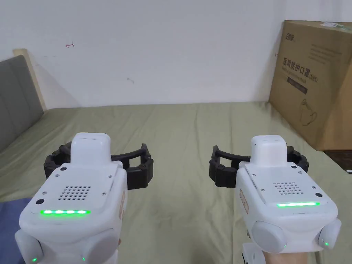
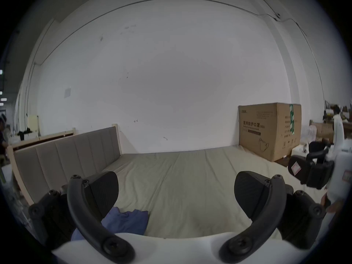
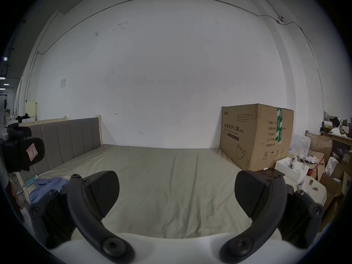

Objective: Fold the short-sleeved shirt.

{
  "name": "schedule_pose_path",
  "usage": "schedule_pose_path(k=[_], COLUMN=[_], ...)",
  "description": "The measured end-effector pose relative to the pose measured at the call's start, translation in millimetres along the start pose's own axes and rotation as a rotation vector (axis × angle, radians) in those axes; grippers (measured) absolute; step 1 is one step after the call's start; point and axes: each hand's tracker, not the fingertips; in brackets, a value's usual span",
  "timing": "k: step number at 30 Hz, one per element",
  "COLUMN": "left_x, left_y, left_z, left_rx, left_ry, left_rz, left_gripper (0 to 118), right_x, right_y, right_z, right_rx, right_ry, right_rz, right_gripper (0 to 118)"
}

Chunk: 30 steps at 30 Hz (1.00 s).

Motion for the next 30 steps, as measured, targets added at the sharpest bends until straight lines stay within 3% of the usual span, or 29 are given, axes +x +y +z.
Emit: schedule_pose_path(k=[10,16,30], left_x=[-4,-10,-6], left_y=[1,4,-4], left_z=[2,-2,-6], left_rx=[-0.005,-0.051,-0.020], left_ry=[0.005,-0.011,0.005], left_rz=[0.076,0.107,0.034], left_gripper=[118,118,118], right_x=[0,2,3], right_y=[-3,-1,0], right_z=[1,-1,0], right_rx=[-0.002,-0.003,-0.010], right_ry=[0.006,-0.001,-0.002], right_rz=[0.019,-0.014,-0.022], right_gripper=[118,118,118])
